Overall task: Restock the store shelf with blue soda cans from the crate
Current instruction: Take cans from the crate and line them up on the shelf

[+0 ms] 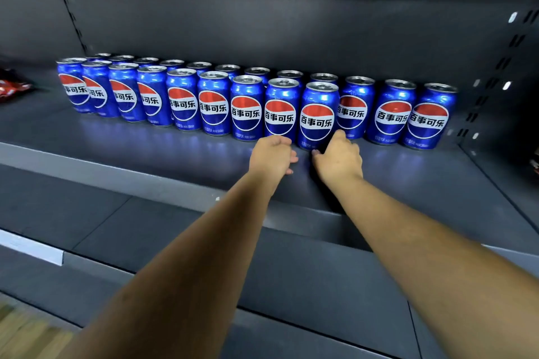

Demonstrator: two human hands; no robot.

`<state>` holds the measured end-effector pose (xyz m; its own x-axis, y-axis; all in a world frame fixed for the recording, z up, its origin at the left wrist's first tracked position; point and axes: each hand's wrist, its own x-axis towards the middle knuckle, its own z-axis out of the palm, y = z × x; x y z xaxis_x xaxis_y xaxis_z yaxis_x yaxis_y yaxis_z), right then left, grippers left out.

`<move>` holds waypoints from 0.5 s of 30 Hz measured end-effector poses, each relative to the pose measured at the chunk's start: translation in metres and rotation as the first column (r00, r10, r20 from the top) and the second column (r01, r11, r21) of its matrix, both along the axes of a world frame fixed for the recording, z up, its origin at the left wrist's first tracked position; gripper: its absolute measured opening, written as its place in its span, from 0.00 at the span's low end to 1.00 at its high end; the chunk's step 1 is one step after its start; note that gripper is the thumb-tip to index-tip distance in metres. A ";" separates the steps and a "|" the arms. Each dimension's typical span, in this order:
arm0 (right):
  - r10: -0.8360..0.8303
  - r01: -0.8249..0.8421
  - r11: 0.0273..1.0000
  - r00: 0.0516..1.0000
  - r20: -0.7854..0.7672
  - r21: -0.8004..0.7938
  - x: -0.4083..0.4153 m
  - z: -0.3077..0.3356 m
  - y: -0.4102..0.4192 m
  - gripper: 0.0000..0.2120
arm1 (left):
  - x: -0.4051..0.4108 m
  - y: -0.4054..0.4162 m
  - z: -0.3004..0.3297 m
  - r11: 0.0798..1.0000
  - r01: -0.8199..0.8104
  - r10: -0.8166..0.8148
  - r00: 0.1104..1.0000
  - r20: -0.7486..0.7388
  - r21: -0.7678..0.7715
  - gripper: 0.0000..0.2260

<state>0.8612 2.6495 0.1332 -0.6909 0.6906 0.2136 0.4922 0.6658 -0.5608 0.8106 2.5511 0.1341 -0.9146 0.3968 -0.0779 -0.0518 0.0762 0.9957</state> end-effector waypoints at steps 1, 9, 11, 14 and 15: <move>0.004 -0.004 1.000 1.000 -0.003 -0.005 0.002 0.001 -0.001 0.18 | 0.002 -0.002 0.002 1.000 0.009 -0.009 1.000 -0.003 -0.005 0.14; 0.043 -0.055 0.993 0.993 -0.106 -0.107 0.024 0.020 -0.029 0.19 | 0.022 -0.027 0.026 0.993 0.105 -0.112 0.977 -0.181 -0.051 0.10; 0.071 -0.083 0.992 0.990 -0.124 -0.096 0.031 0.027 -0.043 0.20 | 0.028 -0.037 0.035 0.991 0.128 -0.134 0.970 -0.204 -0.042 0.11; 0.107 -0.123 0.986 0.983 -0.149 -0.110 0.038 0.037 -0.067 0.21 | 0.038 -0.057 0.044 0.985 0.166 -0.171 0.959 -0.224 -0.039 0.12; 0.119 -0.140 0.983 0.979 -0.165 -0.121 0.040 0.041 -0.075 0.23 | 0.041 -0.065 0.046 0.983 0.174 -0.181 0.951 -0.249 -0.050 0.12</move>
<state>0.9008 2.5744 0.1740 -0.7416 0.6268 0.2393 0.3060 0.6334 -0.7107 0.8520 2.4866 0.1806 -0.8208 0.5556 0.1326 0.2171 0.0887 0.9721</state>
